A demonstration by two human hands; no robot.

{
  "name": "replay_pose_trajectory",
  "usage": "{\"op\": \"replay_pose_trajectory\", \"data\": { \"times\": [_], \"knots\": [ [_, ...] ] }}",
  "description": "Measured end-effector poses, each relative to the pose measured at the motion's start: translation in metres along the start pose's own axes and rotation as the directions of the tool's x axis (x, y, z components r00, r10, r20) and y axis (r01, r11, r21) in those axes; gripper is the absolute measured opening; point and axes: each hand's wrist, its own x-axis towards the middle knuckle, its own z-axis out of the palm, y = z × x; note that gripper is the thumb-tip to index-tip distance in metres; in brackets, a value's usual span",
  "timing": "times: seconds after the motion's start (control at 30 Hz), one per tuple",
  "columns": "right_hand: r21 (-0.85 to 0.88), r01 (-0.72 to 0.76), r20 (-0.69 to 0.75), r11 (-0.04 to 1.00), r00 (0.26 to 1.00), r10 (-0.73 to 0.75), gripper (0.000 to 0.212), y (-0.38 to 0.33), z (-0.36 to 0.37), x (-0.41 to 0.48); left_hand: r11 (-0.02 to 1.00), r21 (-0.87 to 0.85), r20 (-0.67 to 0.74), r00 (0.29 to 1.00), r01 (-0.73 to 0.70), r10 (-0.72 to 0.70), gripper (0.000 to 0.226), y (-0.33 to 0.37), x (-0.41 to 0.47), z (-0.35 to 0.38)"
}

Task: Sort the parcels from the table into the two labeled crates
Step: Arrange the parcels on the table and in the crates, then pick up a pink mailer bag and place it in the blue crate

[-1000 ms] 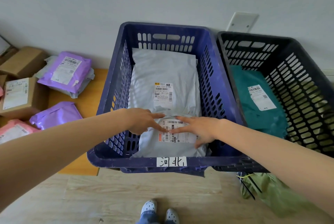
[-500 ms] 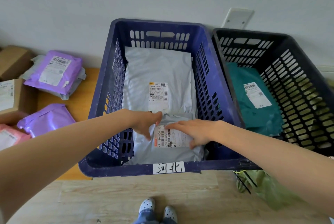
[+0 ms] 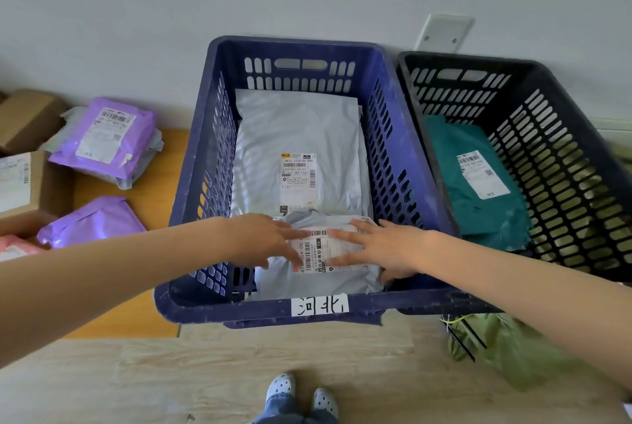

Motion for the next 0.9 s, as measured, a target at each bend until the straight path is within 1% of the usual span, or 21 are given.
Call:
{"op": "replay_pose_trajectory", "data": {
  "times": [0.1,0.2,0.33,0.43,0.5,0.57,0.67,0.77,0.83,0.9],
  "knots": [
    [-0.042,-0.003,0.057,0.999,0.998,0.005,0.097,-0.004,0.000,-0.004,0.998,0.063,0.064,0.998,-0.011,0.007,0.066,0.006,-0.002,0.004],
    [-0.060,-0.016,0.094,0.998,0.995,0.021,0.095,-0.005,-0.004,-0.004,1.000,0.019,0.055,0.998,0.021,-0.022,0.064,0.009,0.001,0.002],
    [-0.101,-0.020,0.098,0.995,0.995,0.030,0.085,-0.010,-0.009,-0.005,0.997,0.003,0.055,0.995,0.083,-0.083,0.061,0.018,-0.004,-0.001],
    [-0.085,-0.028,0.019,0.996,0.999,0.030,0.086,-0.011,-0.013,-0.009,0.989,-0.023,-0.004,0.989,0.146,-0.146,0.061,0.026,-0.015,-0.007],
    [-0.023,-0.026,-0.068,0.999,0.997,0.024,0.087,-0.010,-0.020,-0.015,0.977,-0.057,-0.044,0.977,0.205,-0.207,0.058,0.031,-0.025,-0.014],
    [0.060,-0.003,-0.164,0.998,0.986,0.012,0.083,-0.009,-0.029,-0.021,0.953,-0.099,-0.082,0.952,0.286,-0.294,0.055,0.037,-0.038,-0.023],
    [0.133,0.039,-0.270,0.990,0.963,-0.002,0.077,-0.011,-0.044,-0.028,0.885,-0.234,-0.158,0.883,0.402,-0.442,0.052,0.047,-0.057,-0.033],
    [0.190,0.095,-0.351,0.977,0.936,-0.023,0.071,-0.018,-0.060,-0.031,0.787,-0.392,-0.231,0.777,0.477,-0.586,0.048,0.059,-0.080,-0.039],
    [0.228,0.152,-0.422,0.962,0.905,-0.043,0.068,-0.025,-0.072,-0.029,0.703,-0.511,-0.286,0.673,0.495,-0.682,0.046,0.066,-0.098,-0.042],
    [0.275,0.224,-0.498,0.935,0.865,-0.060,0.065,-0.035,-0.084,-0.026,0.610,-0.628,-0.332,0.543,0.483,-0.771,0.044,0.073,-0.117,-0.043]
  ]
}}
